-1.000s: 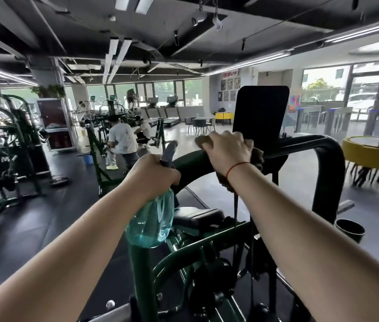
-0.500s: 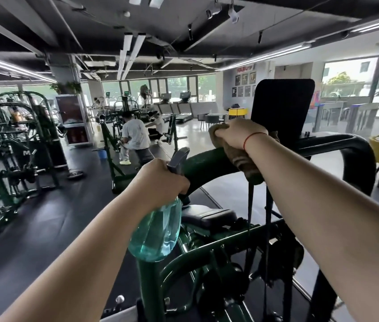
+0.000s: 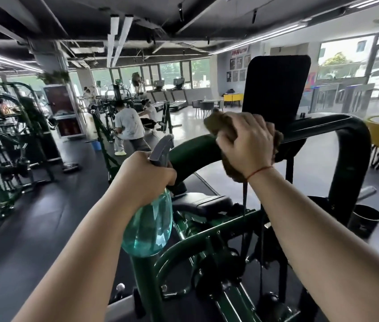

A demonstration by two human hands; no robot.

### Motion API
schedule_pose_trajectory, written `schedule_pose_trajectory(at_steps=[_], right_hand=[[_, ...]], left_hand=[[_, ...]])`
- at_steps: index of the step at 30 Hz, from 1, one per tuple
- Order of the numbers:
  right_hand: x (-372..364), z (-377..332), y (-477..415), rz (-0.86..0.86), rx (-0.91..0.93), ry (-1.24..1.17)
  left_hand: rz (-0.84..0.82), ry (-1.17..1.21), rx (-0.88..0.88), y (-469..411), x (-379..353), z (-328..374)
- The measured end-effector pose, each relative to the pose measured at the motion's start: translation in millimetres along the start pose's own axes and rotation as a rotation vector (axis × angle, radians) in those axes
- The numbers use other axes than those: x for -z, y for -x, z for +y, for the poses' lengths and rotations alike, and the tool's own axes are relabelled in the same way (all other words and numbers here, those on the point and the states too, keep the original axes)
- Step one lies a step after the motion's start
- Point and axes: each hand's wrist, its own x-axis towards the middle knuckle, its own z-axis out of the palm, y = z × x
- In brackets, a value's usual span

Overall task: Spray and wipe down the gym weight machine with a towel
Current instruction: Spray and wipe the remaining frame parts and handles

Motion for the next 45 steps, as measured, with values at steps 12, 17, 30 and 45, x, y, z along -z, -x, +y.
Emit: schedule_pose_trajectory(at_steps=[12,17,30,45], right_hand=[[-15,-33,55,0.165,-0.458,-0.256],[-8,10,27,0.246,-0.698,-0.257],[5,-9,9,0.130,-0.859,-0.222],[27,-7,-15,-0.193,-0.625,0.186]], left_hand=[[0.054,-0.080,-0.063,8,-4,4],[0.040,-0.064,-0.059,9,-4,1],[-0.021,-0.047,-0.066,0,2,-1],[-0.050,-0.187,-0.121,1,2,6]])
